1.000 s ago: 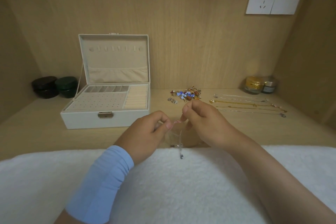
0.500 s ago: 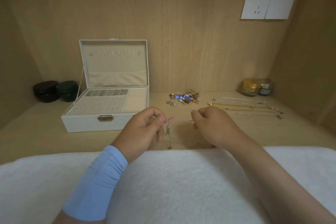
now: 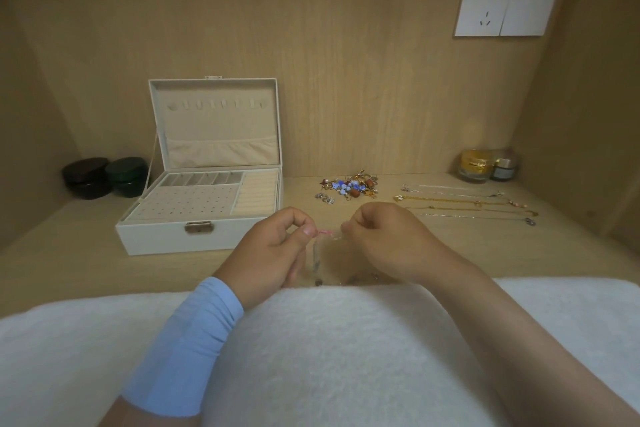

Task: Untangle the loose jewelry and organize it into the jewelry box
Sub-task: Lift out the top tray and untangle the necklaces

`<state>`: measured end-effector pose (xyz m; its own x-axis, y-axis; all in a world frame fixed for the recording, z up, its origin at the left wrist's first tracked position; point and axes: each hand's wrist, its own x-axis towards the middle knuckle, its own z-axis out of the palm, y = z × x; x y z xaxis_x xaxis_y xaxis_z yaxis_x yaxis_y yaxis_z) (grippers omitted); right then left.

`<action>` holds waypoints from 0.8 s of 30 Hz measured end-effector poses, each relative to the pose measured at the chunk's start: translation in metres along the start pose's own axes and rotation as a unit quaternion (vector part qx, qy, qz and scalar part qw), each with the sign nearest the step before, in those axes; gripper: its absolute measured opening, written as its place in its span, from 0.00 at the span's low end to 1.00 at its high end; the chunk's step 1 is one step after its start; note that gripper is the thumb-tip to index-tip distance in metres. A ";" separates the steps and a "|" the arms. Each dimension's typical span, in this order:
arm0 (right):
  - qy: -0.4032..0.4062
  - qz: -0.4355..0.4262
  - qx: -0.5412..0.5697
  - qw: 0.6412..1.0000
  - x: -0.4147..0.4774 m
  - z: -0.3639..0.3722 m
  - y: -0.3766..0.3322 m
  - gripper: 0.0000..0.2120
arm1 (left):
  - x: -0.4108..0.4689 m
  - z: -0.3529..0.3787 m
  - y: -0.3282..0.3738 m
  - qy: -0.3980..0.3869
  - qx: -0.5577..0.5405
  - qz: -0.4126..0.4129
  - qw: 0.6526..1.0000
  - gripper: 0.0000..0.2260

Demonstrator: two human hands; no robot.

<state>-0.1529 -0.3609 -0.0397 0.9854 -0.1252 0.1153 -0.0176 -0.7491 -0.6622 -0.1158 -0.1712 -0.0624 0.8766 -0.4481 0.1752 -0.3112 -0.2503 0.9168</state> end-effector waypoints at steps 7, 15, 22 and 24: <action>-0.116 -0.049 0.186 0.974 -0.003 0.019 -0.008 0.03 | 0.001 0.002 0.006 0.012 0.019 0.012 1.000 0.08; -0.106 -0.104 0.206 0.967 -0.002 0.020 -0.005 0.03 | 0.001 0.000 0.008 0.024 0.016 0.001 1.000 0.08; -0.030 -0.110 0.067 0.991 0.010 0.016 -0.003 0.08 | 0.006 -0.001 0.004 0.038 0.045 -0.018 0.998 0.07; -0.011 -0.122 -0.002 0.992 0.012 0.010 -0.006 0.08 | 0.009 -0.002 0.004 0.041 0.083 -0.023 0.995 0.07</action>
<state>-0.1389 -0.3515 -0.0424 0.9638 0.0757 0.2557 0.2224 -0.7573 -0.6140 -0.1084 -0.1741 -0.0566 0.9163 -0.3625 0.1704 -0.3209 -0.4096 0.8540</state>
